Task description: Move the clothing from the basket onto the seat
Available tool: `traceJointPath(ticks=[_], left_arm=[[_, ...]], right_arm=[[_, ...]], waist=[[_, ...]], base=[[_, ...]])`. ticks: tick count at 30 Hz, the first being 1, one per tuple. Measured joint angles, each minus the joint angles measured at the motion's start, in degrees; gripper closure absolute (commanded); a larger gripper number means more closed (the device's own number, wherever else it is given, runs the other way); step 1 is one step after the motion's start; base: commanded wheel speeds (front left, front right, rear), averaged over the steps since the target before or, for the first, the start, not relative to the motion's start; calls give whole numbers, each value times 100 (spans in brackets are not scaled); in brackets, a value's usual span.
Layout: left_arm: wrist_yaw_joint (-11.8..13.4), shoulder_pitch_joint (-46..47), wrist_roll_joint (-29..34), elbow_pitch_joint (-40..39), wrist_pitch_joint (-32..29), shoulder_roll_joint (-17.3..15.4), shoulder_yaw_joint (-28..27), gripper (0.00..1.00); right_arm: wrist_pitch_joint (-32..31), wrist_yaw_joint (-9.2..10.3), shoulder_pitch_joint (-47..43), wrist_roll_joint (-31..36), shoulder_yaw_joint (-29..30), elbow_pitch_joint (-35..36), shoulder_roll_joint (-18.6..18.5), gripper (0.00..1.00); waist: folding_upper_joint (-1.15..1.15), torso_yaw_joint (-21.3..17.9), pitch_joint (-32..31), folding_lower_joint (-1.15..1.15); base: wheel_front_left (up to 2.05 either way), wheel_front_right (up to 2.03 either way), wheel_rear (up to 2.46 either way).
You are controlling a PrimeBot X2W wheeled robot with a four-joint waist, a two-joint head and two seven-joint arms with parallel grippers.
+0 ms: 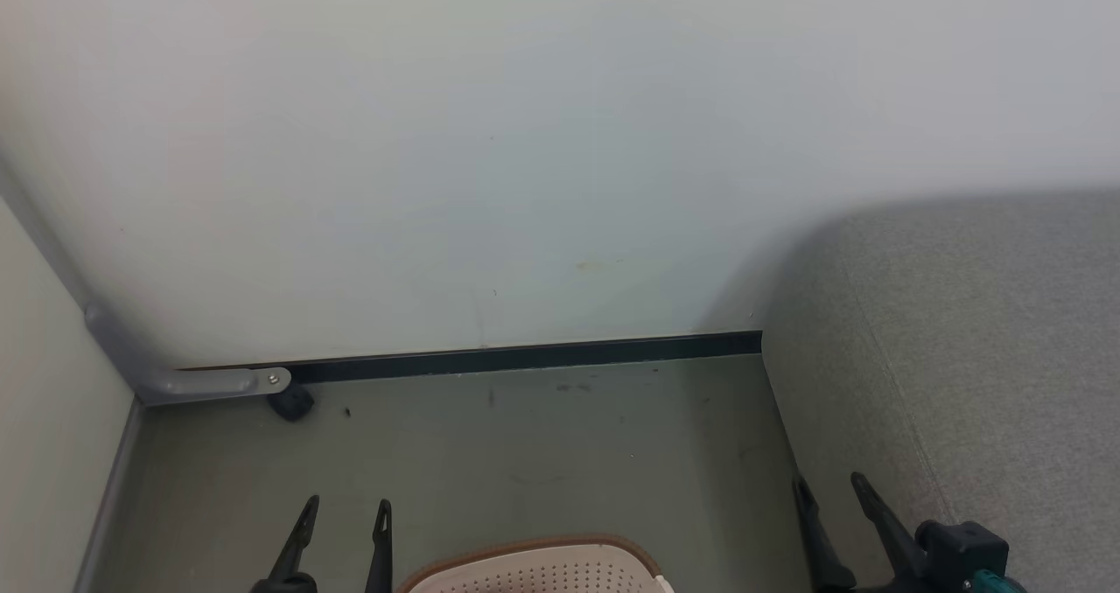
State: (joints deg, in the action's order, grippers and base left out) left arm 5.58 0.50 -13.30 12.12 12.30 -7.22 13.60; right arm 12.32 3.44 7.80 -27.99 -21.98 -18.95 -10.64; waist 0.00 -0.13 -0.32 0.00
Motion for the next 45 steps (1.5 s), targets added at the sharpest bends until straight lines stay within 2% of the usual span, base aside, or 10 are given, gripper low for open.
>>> traceJointPath(ticks=[10,21,36,45], left_arm=[[108,14,626,73,200,-1,-40,0],[147,11,534,122,200,108,-186,0],[147,10,380,167,200,92,-326,0],[147,56,426,63,200,64,-304,0]], right_arm=[[196,92,126,713,-270,9,-77,0],[196,109,110,717,-185,4,-82,0],[196,109,90,720,-123,26,-63,0],[197,108,102,781,-41,287,-116,0]], waist=[[0,-6,16,0],[0,-11,25,0],[0,-30,57,0],[0,-11,361,0]], base=[[0,0,0],[0,0,0],[0,0,0],[0,0,0]])
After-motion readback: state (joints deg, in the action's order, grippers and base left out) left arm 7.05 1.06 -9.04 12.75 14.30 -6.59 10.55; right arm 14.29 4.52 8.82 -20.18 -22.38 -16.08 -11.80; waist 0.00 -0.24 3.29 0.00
